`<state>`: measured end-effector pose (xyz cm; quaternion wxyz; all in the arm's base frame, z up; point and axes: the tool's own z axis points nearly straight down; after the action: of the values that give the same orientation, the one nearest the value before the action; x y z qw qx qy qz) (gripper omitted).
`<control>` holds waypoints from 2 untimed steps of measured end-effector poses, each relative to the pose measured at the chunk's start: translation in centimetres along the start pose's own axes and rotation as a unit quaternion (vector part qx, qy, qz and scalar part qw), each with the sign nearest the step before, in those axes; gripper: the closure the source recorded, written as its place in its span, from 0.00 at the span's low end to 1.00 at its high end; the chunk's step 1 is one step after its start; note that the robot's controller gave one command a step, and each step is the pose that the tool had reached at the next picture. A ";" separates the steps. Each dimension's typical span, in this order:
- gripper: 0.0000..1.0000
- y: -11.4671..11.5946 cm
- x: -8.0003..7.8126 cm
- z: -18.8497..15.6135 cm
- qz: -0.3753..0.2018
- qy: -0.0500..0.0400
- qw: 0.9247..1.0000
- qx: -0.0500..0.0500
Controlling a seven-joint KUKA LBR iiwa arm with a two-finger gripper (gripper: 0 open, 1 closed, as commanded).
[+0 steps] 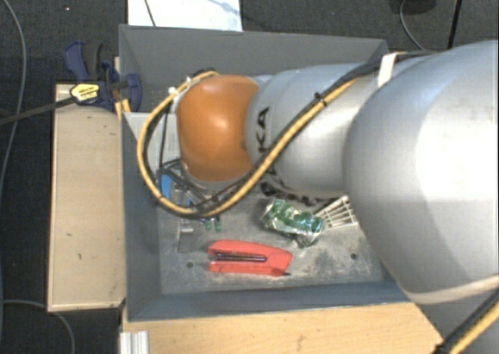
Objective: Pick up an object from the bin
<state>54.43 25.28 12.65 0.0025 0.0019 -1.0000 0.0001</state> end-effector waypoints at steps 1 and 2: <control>0.00 -0.1 -0.2 -0.5 0.002 -0.003 1.000 -0.001; 0.00 -3.4 1.8 2.4 -0.027 -0.003 1.000 -0.001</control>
Offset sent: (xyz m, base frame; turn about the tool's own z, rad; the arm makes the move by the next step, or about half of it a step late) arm -0.0332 -0.0607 -0.0485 -0.0912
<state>52.67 21.92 10.23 -0.0010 0.0286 -0.9996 -0.0013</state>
